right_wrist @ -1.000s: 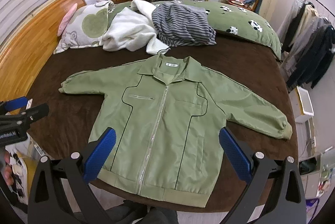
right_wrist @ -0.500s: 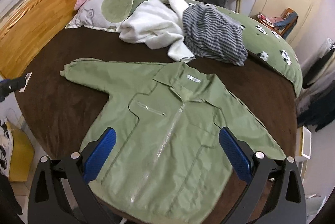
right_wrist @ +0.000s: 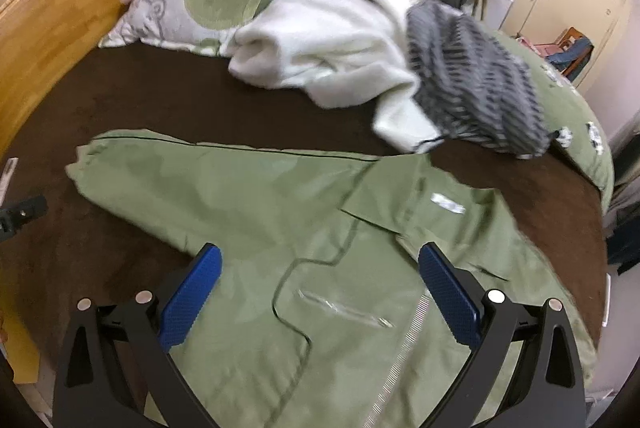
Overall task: Fold large clothes
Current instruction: 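Move the left tool to the jacket sleeve cuff and grasp it, then lift the sleeve cuff with the left tool and lay it across the jacket body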
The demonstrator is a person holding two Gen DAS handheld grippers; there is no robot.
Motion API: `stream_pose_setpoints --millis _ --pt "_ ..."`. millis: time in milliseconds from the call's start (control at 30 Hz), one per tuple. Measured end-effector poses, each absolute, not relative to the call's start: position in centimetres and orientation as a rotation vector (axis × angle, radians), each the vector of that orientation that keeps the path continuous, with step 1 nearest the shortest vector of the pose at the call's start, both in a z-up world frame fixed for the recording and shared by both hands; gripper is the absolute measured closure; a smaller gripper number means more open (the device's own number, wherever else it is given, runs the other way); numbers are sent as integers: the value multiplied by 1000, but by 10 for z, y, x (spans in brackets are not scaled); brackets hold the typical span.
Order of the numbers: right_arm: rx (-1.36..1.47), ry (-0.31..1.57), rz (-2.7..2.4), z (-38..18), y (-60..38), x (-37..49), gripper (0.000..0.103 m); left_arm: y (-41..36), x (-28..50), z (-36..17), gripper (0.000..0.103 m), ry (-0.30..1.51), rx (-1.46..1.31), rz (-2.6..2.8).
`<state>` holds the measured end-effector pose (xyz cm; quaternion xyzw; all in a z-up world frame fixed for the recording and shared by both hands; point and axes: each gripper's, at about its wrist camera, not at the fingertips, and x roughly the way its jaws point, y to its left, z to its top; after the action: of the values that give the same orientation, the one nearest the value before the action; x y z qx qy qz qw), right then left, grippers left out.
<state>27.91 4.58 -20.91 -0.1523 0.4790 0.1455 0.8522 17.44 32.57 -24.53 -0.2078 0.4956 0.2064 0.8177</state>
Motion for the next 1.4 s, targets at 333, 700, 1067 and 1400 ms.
stream_pose_setpoints --millis 333,700,1067,1400 --pt "-305 989 259 -301 86 317 6 420 198 -329 6 967 -630 545" --pt "-335 988 227 -330 100 345 6 452 241 -373 6 982 -785 481" --pt "-313 1007 203 -340 93 359 6 444 275 -376 43 1062 -670 575" --pt "-252 1052 236 -352 86 367 6 419 277 -355 81 1005 -464 590"
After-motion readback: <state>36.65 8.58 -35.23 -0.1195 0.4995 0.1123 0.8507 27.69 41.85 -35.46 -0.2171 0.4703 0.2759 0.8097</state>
